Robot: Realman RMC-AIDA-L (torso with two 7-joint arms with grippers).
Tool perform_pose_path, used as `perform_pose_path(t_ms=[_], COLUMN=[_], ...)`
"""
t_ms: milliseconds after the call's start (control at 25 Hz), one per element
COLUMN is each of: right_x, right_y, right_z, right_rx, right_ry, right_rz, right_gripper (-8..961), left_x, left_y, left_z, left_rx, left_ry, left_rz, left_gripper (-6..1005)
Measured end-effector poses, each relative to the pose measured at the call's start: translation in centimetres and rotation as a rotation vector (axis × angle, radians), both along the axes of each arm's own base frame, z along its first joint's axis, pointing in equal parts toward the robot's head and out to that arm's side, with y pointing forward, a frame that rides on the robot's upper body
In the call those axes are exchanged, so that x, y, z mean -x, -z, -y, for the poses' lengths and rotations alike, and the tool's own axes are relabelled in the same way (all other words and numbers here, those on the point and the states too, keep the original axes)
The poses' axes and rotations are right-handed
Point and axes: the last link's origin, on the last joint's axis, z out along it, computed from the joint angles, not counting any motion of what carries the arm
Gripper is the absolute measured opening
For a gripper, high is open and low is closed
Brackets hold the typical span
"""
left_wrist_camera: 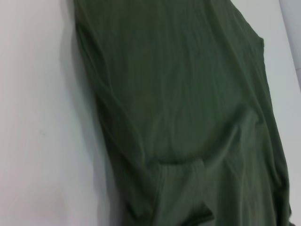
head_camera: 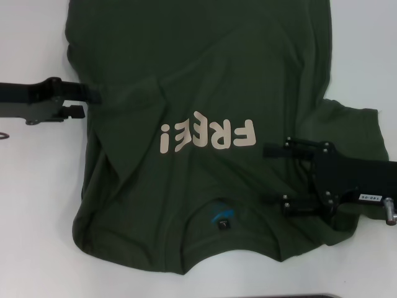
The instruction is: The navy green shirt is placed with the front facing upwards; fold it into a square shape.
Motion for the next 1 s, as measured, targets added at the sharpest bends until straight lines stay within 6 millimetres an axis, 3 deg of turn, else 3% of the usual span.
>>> perform_pose_path(t_ms=[240,1000], right_x=[0.0,-0.5], right_y=[0.0,0.0], right_z=[-0.2,-0.1], right_rx=[-0.006,-0.012], right_ry=[0.002,0.021], right_rz=[0.003,0.02], right_gripper=[884,884], left_x=[0.4,0.6], left_y=[0.0,3.0], left_z=[-0.3,-0.4], left_rx=[-0.014,0.02], left_ry=[-0.012,-0.018], left_rz=[-0.033,-0.085], left_gripper=[585,585])
